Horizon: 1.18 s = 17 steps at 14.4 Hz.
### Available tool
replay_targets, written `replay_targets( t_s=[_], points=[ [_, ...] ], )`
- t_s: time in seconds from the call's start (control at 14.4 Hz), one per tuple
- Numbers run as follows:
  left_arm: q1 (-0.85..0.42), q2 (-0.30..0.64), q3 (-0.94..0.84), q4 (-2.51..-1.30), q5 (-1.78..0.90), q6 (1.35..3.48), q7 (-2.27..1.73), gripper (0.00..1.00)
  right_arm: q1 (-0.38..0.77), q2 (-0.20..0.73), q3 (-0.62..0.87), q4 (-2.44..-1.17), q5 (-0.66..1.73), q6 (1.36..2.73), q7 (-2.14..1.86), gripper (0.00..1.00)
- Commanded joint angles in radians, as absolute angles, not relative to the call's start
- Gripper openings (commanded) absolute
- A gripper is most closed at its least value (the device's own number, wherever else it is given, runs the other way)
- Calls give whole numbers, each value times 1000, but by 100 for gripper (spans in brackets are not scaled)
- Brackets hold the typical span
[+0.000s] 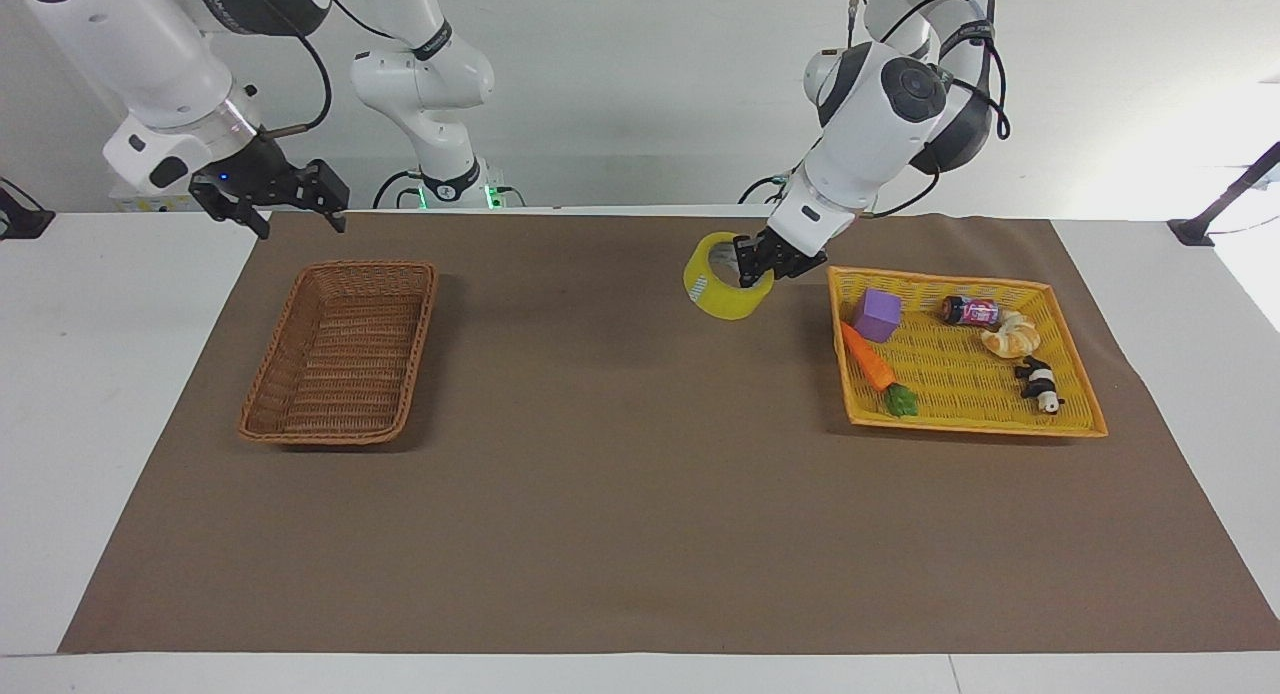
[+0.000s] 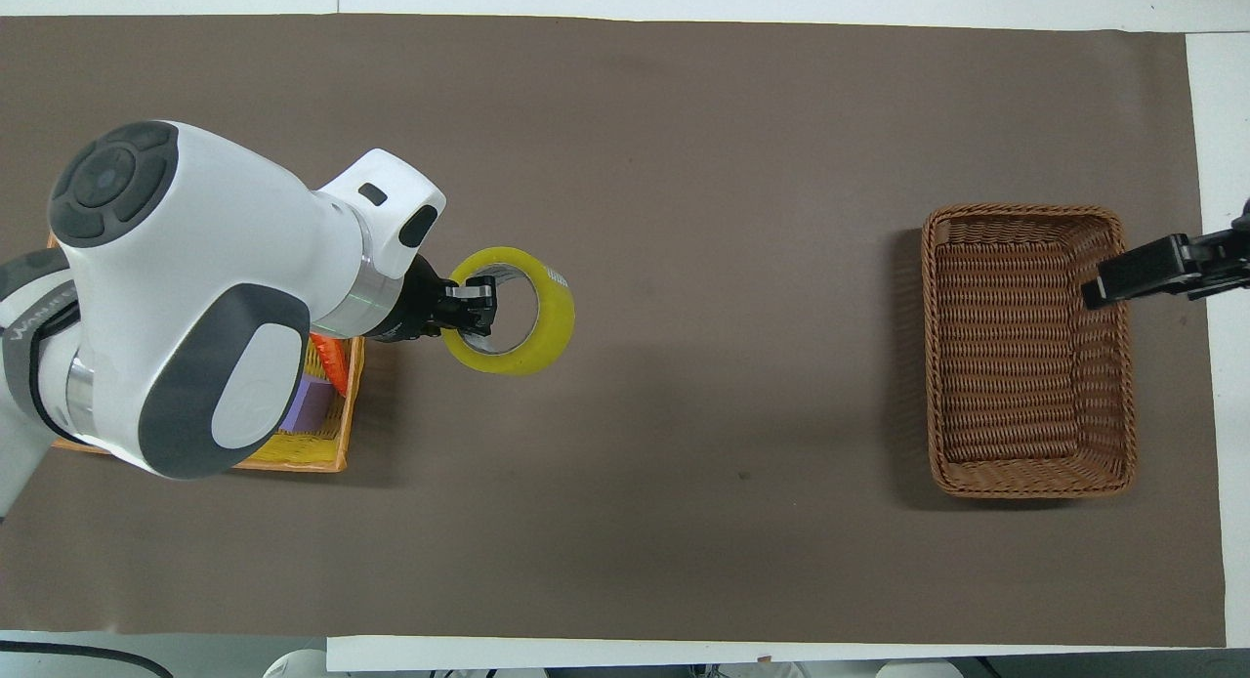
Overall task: Move tape to another basket
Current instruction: 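Lift the tape with the left gripper while the right gripper reaches toward it, then close the right gripper on the tape roll held by the left gripper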
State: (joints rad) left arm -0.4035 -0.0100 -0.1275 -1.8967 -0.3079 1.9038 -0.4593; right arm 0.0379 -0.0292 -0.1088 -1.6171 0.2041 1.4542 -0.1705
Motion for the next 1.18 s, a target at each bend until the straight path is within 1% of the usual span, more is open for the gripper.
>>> replay_targets(
  t_s=[0.0, 0.21, 0.35, 0.42, 0.49, 0.56, 0.63, 0.76, 0.97, 1.11],
  points=[
    [-420, -17, -109, -1894, -328, 1908, -463, 3, 67, -42, -104, -1692, 422, 1551, -207, 99],
    [-422, -17, -109, -1898, -328, 1919, -462, 2, 106, -35, -104, -1834, 732, 1681, -173, 99],
    [-429, -17, -109, -1898, -328, 1924, -465, 1, 149, -22, -104, -1938, 1008, 1776, -184, 99],
    [-445, -17, -109, -1899, -328, 1924, -482, 0, 208, -5, -104, -1956, 1081, 1840, -207, 99],
    [-454, -17, -109, -1899, -328, 1921, -501, 0, 280, 12, -104, -1960, 1122, 1943, -236, 99],
    [-454, -20, -109, -1902, -328, 1919, -505, 0, 331, 30, -104, -1963, 1159, 2013, -238, 99],
    [-454, -20, -109, -1904, -328, 1922, -505, 0, 378, 52, -104, -1965, 1219, 2054, -241, 99],
    [-454, -20, -109, -1904, -328, 1925, -505, 0, 437, 77, -104, -1982, 1265, 2109, -244, 99],
    [-466, -25, -109, -1919, -328, 1950, -506, 0, 462, 63, -103, -2031, 1334, 2137, -236, 99],
    [-466, -28, -109, -1921, -328, 1950, -511, 0, 500, 52, -104, -2055, 1388, 2155, -235, 99]
  ],
)
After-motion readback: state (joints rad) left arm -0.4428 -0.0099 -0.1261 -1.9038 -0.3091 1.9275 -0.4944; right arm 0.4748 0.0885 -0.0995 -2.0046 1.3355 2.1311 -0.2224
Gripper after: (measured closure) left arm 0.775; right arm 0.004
